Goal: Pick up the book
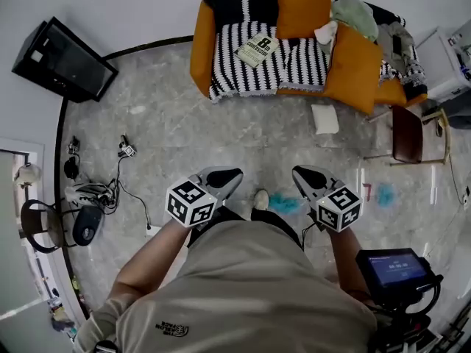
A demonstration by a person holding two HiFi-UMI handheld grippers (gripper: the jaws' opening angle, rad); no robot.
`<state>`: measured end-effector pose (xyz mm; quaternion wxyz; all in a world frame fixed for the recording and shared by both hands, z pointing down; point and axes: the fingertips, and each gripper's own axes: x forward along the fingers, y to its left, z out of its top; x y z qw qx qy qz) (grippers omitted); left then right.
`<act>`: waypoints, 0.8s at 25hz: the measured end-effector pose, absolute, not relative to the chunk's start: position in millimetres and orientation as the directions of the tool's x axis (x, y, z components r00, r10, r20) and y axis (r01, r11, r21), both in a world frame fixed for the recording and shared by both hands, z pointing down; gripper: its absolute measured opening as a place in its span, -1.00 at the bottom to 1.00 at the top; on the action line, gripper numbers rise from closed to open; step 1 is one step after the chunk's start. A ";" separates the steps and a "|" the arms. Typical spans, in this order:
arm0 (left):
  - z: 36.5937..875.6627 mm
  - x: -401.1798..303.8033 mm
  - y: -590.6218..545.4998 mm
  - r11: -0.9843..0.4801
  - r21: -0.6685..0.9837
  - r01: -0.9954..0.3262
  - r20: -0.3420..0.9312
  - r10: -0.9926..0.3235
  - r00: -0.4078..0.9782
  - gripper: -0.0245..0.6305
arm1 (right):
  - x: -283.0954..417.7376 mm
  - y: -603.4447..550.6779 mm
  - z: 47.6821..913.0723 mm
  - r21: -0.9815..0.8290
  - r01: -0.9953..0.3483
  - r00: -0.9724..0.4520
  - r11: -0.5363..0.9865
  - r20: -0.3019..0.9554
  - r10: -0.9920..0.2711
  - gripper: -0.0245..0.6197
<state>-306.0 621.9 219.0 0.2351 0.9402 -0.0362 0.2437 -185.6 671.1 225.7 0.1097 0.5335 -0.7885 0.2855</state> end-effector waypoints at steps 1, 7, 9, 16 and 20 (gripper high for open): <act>219.7 -294.8 616.8 -0.884 0.426 -0.191 0.476 0.040 0.879 -0.90 | -173.3 665.8 228.0 -0.331 -0.904 -0.409 0.272 0.479 -0.776 -0.87; 231.1 -250.6 574.3 -0.852 0.460 -0.249 0.483 0.005 0.876 -0.69 | -117.8 625.2 247.1 -0.328 -0.912 -0.387 0.245 0.498 -0.776 -0.61; 239.1 -243.5 552.6 -0.832 0.486 -0.268 0.479 -0.003 0.878 -0.67 | -106.5 606.0 257.6 -0.345 -0.909 -0.389 0.233 0.505 -0.770 -0.60; 275.7 -206.2 449.5 -0.796 0.532 -0.288 0.477 0.001 0.879 -0.67 | -64.1 514.8 276.7 -0.374 -0.909 -0.375 0.186 0.536 -0.757 -0.60; 280.4 -180.5 384.8 -0.777 0.567 -0.274 0.461 0.024 0.887 -0.67 | -42.4 447.2 273.4 -0.356 -0.917 -0.362 0.179 0.561 -0.744 -0.60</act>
